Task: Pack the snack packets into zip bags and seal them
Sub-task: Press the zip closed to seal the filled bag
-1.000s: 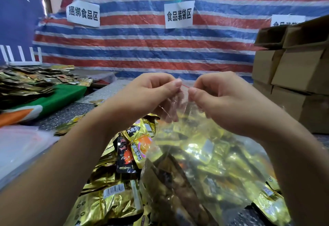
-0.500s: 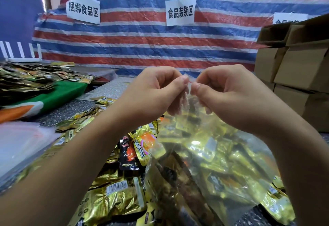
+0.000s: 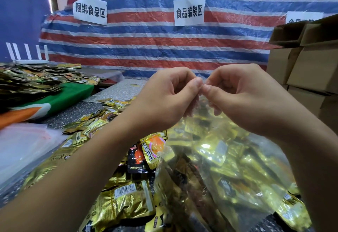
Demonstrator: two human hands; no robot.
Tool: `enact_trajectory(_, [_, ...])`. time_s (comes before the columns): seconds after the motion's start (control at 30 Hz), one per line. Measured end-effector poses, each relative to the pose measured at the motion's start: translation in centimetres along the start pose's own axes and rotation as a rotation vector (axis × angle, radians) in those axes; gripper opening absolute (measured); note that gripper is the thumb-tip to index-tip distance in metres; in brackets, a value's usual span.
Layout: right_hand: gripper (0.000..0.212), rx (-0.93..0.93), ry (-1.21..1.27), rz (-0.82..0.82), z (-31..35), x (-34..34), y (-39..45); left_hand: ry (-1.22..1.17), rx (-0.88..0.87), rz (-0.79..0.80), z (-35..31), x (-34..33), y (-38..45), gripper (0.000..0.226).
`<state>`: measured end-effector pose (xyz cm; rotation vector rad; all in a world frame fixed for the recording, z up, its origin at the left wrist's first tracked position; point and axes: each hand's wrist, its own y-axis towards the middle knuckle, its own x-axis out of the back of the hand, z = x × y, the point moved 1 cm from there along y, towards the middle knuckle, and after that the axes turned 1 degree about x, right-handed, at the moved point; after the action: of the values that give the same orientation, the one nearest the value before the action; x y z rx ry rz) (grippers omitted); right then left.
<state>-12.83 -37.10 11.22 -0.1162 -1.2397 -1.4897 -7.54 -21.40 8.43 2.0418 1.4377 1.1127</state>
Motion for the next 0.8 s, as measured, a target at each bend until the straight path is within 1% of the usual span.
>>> enact_trajectory(0.17, [0.024,0.015,-0.045,-0.014,-0.1,-0.1,-0.1,0.046,-0.041,-0.036,0.0,-0.2,-0.1,0.028])
enact_trajectory(0.43, [0.019,-0.023,0.020,0.025,-0.2,0.6,-0.2,0.054,-0.021,-0.079,0.2,-0.2,-0.1,0.028])
enact_trajectory(0.53, [0.017,-0.018,0.005,0.025,-0.3,0.8,-0.2,0.025,-0.014,-0.091,0.0,-0.1,-0.1,0.028])
enact_trajectory(0.67, [0.018,0.003,-0.026,0.000,-0.2,0.8,-0.2,-0.026,-0.024,-0.121,-0.4,-0.4,-0.2,0.030])
enact_trajectory(0.8, [0.020,0.012,0.020,-0.021,0.0,0.9,-0.3,-0.172,0.030,-0.070,-0.3,-0.5,-0.1,0.031])
